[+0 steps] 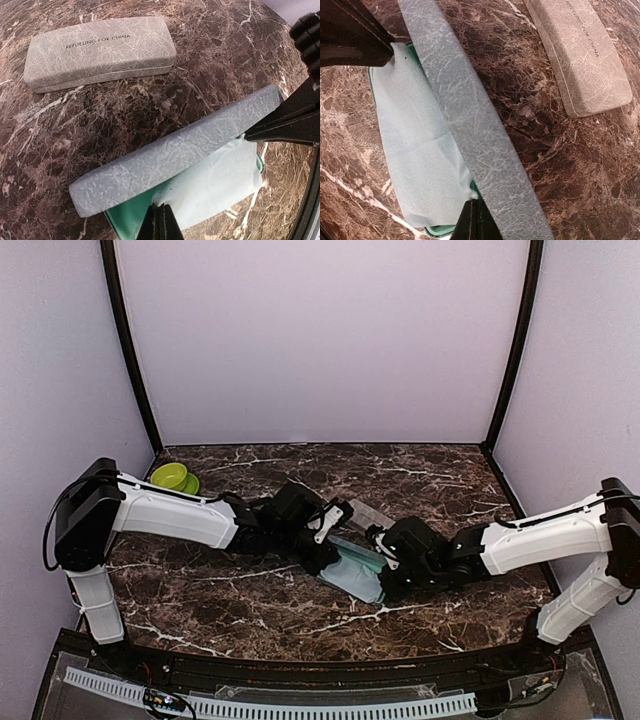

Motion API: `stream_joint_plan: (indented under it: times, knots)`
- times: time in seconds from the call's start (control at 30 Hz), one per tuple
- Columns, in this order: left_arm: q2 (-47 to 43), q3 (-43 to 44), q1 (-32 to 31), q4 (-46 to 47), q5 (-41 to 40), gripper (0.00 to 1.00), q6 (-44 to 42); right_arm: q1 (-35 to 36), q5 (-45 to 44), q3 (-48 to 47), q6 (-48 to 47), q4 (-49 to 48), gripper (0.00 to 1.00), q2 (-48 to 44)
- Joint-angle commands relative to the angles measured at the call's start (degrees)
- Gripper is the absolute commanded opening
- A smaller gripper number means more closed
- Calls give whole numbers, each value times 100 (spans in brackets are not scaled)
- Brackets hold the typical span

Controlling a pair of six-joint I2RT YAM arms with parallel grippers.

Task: Organize the sunglasses
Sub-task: Place the folded cleaning cloth in the sunglasses case.

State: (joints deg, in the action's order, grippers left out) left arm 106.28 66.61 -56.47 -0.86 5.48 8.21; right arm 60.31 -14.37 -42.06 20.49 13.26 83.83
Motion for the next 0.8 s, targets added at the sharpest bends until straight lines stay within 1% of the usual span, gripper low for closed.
stream_joint_plan:
  times: [0.0, 0.77]
  knots:
    - [57, -91, 31, 73, -16, 0, 49, -28, -155, -57, 79, -146, 0, 84]
    - [270, -205, 13, 69, 0, 1, 239, 223, -513, -305, 178, -51, 0, 494]
